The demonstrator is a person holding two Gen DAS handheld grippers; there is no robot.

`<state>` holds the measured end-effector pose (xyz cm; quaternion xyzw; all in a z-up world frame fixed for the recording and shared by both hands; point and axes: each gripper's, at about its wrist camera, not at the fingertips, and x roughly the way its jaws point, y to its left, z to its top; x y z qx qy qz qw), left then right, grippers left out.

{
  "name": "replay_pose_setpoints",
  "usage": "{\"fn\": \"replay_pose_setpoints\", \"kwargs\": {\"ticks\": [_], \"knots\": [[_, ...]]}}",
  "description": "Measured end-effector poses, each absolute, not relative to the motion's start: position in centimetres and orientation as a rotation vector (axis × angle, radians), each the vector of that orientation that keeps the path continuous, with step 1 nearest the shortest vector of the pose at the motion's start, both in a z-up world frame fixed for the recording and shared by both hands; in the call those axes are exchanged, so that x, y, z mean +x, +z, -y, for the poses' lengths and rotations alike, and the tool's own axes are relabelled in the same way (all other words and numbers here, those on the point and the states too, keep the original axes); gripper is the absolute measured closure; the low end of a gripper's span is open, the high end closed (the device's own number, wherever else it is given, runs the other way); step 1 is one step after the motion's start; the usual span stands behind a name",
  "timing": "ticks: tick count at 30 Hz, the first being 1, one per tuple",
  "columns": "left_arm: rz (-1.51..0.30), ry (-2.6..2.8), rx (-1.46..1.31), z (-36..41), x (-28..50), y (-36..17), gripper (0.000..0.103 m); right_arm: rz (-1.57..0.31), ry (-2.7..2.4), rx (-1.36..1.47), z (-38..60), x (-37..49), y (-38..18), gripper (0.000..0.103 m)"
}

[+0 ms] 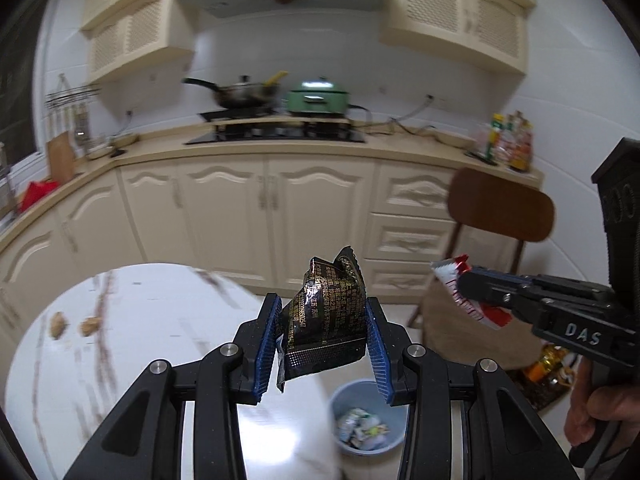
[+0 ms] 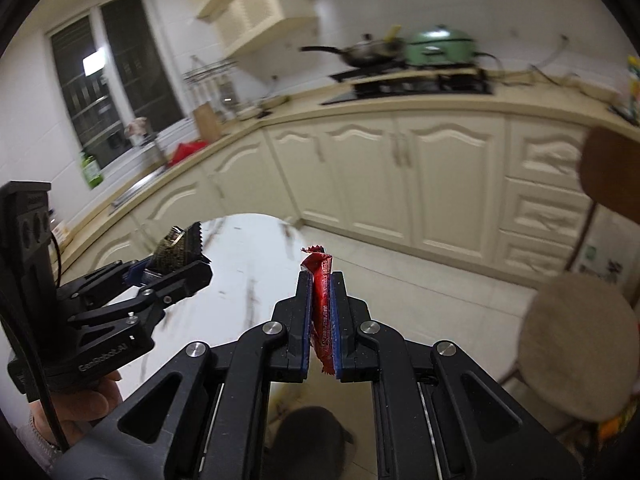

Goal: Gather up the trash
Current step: 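Carry the black packet and red wrapper to the blue bucket, then open both grippers over the blue bucket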

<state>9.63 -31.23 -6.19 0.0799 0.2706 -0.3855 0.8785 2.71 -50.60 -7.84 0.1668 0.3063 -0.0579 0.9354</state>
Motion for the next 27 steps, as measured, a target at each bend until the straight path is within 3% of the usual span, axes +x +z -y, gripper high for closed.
{"fn": "replay_pose_setpoints", "kwargs": {"ticks": [9, 20, 23, 25, 27], "knots": [[-0.707, -0.925, 0.245, 38.7, 9.7, -10.5, 0.066, -0.708, -0.244, 0.454, 58.1, -1.3, -13.2, 0.095], [-0.917, -0.914, 0.391, 46.7, 12.5, -16.7, 0.064, -0.851, -0.271, 0.605, 63.7, 0.0, -22.4, 0.095], [-0.968, -0.906, 0.427, 50.1, 14.7, -17.7, 0.057, -0.884, -0.271, 0.643, 64.7, 0.9, -24.7, 0.094], [-0.999, -0.894, 0.461, 52.4, 16.2, -18.5, 0.041, -0.905, -0.272, 0.668, 65.3, 1.4, -26.2, 0.094], [-1.001, -0.874, 0.479, 54.7, 17.7, -18.9, 0.036, -0.918, -0.272, 0.699, 66.0, 1.6, -27.5, 0.091]]}}
